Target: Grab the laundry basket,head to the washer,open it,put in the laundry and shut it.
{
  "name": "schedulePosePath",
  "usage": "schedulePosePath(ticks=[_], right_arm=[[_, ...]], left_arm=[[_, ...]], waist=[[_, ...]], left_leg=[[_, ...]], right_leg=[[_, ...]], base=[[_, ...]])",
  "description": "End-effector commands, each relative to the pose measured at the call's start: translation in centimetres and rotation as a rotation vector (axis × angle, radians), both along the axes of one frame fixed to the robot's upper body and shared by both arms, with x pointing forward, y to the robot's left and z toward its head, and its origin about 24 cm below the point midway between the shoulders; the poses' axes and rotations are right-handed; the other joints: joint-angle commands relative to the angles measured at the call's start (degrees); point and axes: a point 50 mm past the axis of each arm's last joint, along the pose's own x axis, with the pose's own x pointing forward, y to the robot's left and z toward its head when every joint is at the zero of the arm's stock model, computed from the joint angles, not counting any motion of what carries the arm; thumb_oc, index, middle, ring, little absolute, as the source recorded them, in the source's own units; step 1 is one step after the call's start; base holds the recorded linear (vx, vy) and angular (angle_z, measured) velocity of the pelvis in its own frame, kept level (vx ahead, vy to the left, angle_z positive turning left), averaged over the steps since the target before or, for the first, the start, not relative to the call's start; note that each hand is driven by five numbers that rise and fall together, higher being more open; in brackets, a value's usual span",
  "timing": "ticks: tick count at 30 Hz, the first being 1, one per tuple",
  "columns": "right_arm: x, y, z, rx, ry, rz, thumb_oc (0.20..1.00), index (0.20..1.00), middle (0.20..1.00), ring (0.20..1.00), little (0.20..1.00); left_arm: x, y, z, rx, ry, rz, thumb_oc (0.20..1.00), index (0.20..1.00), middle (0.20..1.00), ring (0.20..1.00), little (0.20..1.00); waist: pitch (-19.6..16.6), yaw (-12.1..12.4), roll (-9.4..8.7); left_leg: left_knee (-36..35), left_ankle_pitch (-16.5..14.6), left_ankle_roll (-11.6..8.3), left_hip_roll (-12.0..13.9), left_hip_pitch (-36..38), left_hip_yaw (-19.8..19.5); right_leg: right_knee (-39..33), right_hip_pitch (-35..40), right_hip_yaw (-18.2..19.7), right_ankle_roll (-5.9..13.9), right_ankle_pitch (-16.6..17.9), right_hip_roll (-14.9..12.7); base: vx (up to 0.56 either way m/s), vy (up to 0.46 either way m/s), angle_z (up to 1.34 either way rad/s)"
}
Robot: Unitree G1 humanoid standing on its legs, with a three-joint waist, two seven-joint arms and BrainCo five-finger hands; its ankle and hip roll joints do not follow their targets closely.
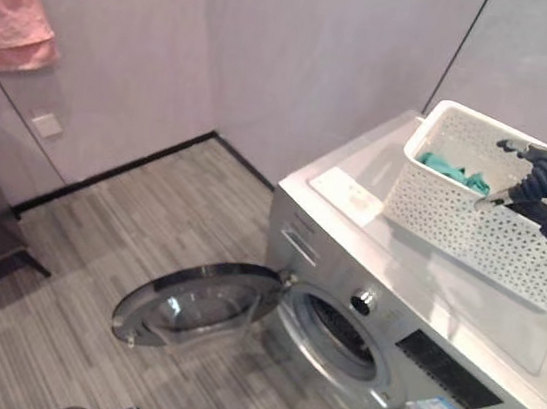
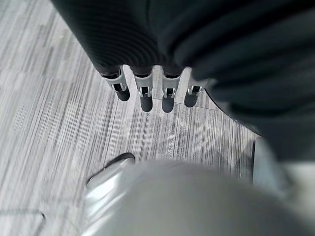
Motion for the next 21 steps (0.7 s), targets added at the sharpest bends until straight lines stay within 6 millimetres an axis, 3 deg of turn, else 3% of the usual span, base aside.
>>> schedulePosePath(ticks=[1, 2, 6, 7, 8, 9, 12, 14, 17, 18, 19, 21], right_arm=[[-0.4, -0.5, 2.9, 0.014, -0.099, -0.022, 1.000, 1.000, 1.000, 1.000, 1.000], [-0.7, -1.1, 2.6, 0.017, -0.093, -0.046, 1.000, 1.000, 1.000, 1.000, 1.000], [-0.7, -1.2, 2.6, 0.017, -0.093, -0.046, 1.000, 1.000, 1.000, 1.000, 1.000], [-1.4, -2.6, 0.8, 0.003, -0.051, -0.096, 1.000, 1.000, 1.000, 1.000, 1.000], [-1.5, -2.6, 0.7, 0.011, -0.050, -0.095, 1.000, 1.000, 1.000, 1.000, 1.000], [-1.3, -2.7, -1.6, 0.047, 0.008, -0.105, 1.000, 1.000, 1.000, 1.000, 1.000], [-1.2, -2.5, -2.8, 0.032, 0.080, -0.096, 1.000, 1.000, 1.000, 1.000, 1.000], [-1.0, -1.6, -3.7, 0.023, 0.128, -0.053, 1.000, 1.000, 1.000, 1.000, 1.000], [-1.1, -1.2, -4.8, -0.004, 0.182, -0.036, 1.000, 1.000, 1.000, 1.000, 1.000], [-1.1, -1.0, -5.6, 0.001, 0.210, -0.030, 1.000, 1.000, 1.000, 1.000, 1.000], [-1.1, -1.0, -5.6, 0.001, 0.210, -0.030, 1.000, 1.000, 1.000, 1.000, 1.000], [-0.8, -0.4, -6.3, -0.009, 0.234, -0.007, 1.000, 1.000, 1.000, 1.000, 1.000]], left_arm=[[-1.6, 0.5, -0.2, -0.001, 0.051, -0.016, 1.000, 1.000, 1.000, 1.000, 1.000], [-1.3, 0.4, -0.2, -0.008, 0.043, -0.017, 1.000, 1.000, 1.000, 1.000, 1.000], [-1.3, 0.4, -0.1, -0.007, 0.043, -0.018, 1.000, 1.000, 1.000, 1.000, 1.000], [-0.9, 0.1, -0.1, -0.016, 0.027, -0.038, 1.000, 1.000, 1.000, 1.000, 1.000], [-0.9, 0.3, -0.1, -0.013, 0.031, -0.029, 1.000, 1.000, 1.000, 1.000, 1.000], [-1.1, 0.9, 0.0, 0.004, 0.039, -0.024, 1.000, 1.000, 1.000, 1.000, 1.000], [-0.6, 1.1, 0.2, 0.014, 0.037, -0.035, 1.000, 1.000, 1.000, 1.000, 1.000], [-0.7, 1.1, 0.2, 0.012, 0.041, -0.019, 1.000, 1.000, 1.000, 1.000, 1.000], [-0.6, 0.8, 0.1, -0.003, 0.036, -0.003, 1.000, 1.000, 1.000, 1.000, 1.000], [-1.0, 0.5, -0.1, -0.010, 0.043, 0.005, 1.000, 1.000, 1.000, 1.000, 1.000], [-0.9, 0.5, -0.1, -0.010, 0.042, 0.005, 1.000, 1.000, 1.000, 1.000, 1.000], [-1.7, 0.4, -0.3, -0.018, 0.060, 0.019, 1.000, 1.000, 1.000, 1.000, 1.000]], waist=[[0.48, 0.32, -3.09], [0.55, 0.50, -3.16], [0.56, 0.55, -3.19], [-0.89, 0.67, -2.63], [-1.57, 0.43, -2.14], [-1.79, 0.82, -1.83], [-0.49, -0.76, -1.23], [-0.88, -0.82, -0.57], [-1.28, -0.62, 0.83], [-1.26, -0.41, 0.24], [-1.11, -0.38, 0.01], [-1.85, 0.62, -0.55]], left_leg=[[0.61, 4.93, 4.43, 1.62, 2.02, 6.20], [-1.94, 2.07, 4.95, 1.74, 1.72, 9.00], [-1.95, 2.07, 4.95, 1.74, 1.75, 9.02], [-12.47, -6.71, 7.50, -2.69, -2.15, 15.35], [-16.78, -6.61, 7.61, -2.38, -0.09, 17.21], [-23.17, -5.81, 10.56, -5.94, 4.21, 14.61], [-23.81, -5.42, 11.61, -6.47, 5.44, 13.35], [-25.08, -6.56, 11.51, -6.13, 6.65, 12.58], [-26.20, -6.58, 11.42, -4.56, 7.50, 12.23], [-25.59, -8.56, 11.18, -5.05, 8.85, 12.36], [-25.50, -7.72, 11.51, -5.29, 8.42, 12.87], [-25.20, -9.02, 11.11, -5.38, 9.20, 13.38]], right_leg=[[1.17, 3.68, 1.24, 1.97, -5.08, -0.68], [1.16, 4.09, 0.96, 2.25, -5.24, -0.97], [1.16, 4.10, 0.98, 2.25, -5.24, -0.97], [1.37, 5.13, 0.90, 4.15, -6.91, -1.94], [1.95, 5.19, 0.78, 4.73, -6.94, -1.65], [11.80, 2.47, 0.19, 5.74, -6.62, -2.23], [21.70, -3.22, 4.66, 9.19, -5.20, -2.70], [19.30, -3.19, 5.31, 9.04, -7.01, -4.59], [14.57, -3.41, 2.80, 8.48, -4.31, -9.62], [11.11, -1.15, 3.30, 9.07, -3.16, -11.21], [10.69, -1.36, 3.01, 8.77, -2.28, -11.49], [8.78, 0.07, 1.98, 9.96, -1.47, -11.76]], base=[[0.09, 0.011, 0.18], [0.09, 0.009, 0.32], [0.06, 0.056, 0.14], [0.22, 0.273, 0.04], [0.30, 0.472, 0.31], [0.15, 0.317, 0.21], [0.08, 0.174, -0.23], [0.13, -0.002, -0.14], [0.09, -0.082, -0.11], [0.10, -0.040, 0.04], [0.15, -0.027, 0.11], [0.09, -0.044, 0.19]])
